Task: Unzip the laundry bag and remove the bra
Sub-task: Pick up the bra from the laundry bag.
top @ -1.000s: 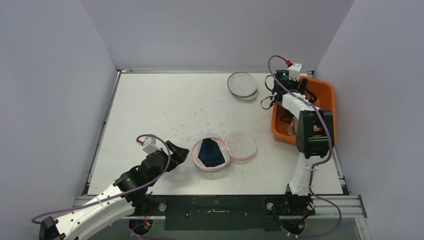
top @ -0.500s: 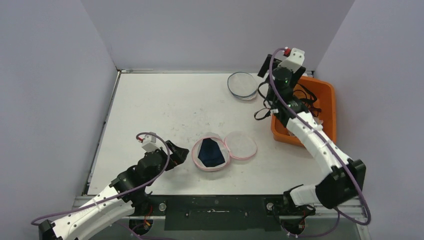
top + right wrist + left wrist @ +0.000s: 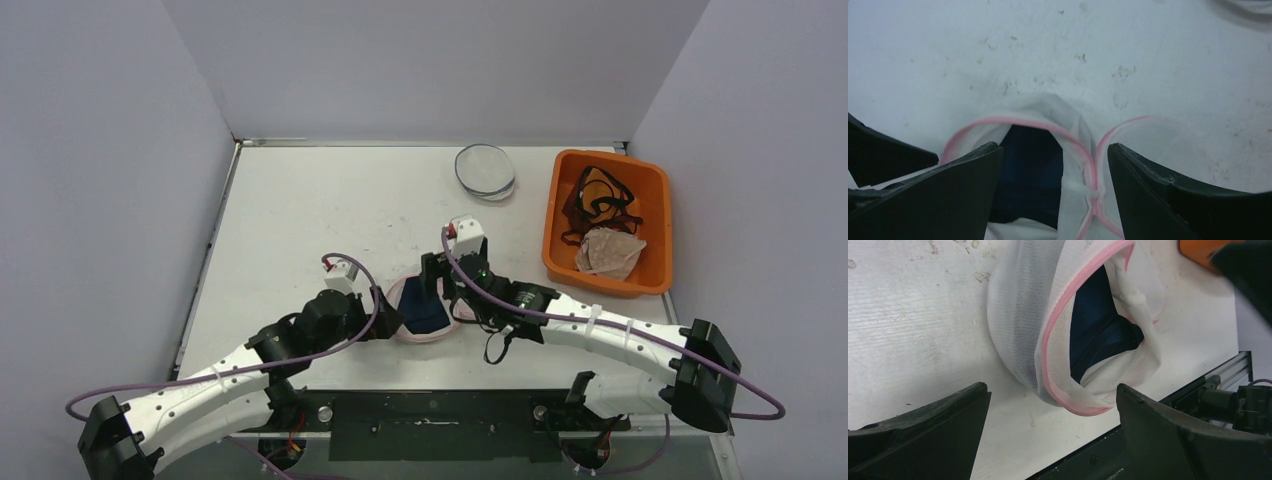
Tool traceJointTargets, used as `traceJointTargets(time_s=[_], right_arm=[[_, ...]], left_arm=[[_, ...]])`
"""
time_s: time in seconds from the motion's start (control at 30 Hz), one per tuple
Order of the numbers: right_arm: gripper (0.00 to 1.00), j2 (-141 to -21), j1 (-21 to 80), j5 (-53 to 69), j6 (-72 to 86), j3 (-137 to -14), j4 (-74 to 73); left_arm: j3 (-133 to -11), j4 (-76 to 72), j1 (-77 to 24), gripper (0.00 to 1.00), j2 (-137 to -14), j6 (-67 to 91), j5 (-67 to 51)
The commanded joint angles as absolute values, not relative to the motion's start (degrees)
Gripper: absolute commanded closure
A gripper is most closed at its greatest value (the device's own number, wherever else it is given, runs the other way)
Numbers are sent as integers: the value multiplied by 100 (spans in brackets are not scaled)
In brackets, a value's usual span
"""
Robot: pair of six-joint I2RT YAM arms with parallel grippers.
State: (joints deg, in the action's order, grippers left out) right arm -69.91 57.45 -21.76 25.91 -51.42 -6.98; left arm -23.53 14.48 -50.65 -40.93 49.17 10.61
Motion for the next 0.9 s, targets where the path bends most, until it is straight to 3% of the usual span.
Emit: traceJointTargets(time_s=[0.0, 0.2, 0.47, 0.7, 0.8, 0.87], right_arm=[[22, -6944, 6270, -2283, 3221, -4594, -748], [22, -7113, 6576, -2867, 3494, -4075, -696], [38, -7415, 6600, -3443, 3547, -3970, -1020], [72, -7365, 6647, -3746, 3751, -3636, -1142], [74, -7168, 6755, -3816, 3756, -3585, -1200], [68, -6932, 6948, -3856, 3577, -3610, -1145]], left_arm=[[-2665, 951, -5273, 6, -4409, 4718, 1096], [-2644, 823, -5327, 13, -4956, 4877, 1432], [-2628, 719, -5325, 38, -5242, 4978, 1983], [-2698, 1045, -5332, 78, -5327, 4993, 2438], [-2663, 1218, -5348, 95, -5219, 4967, 2544], [-2608, 1255, -5350, 100, -5129, 4935, 2553]])
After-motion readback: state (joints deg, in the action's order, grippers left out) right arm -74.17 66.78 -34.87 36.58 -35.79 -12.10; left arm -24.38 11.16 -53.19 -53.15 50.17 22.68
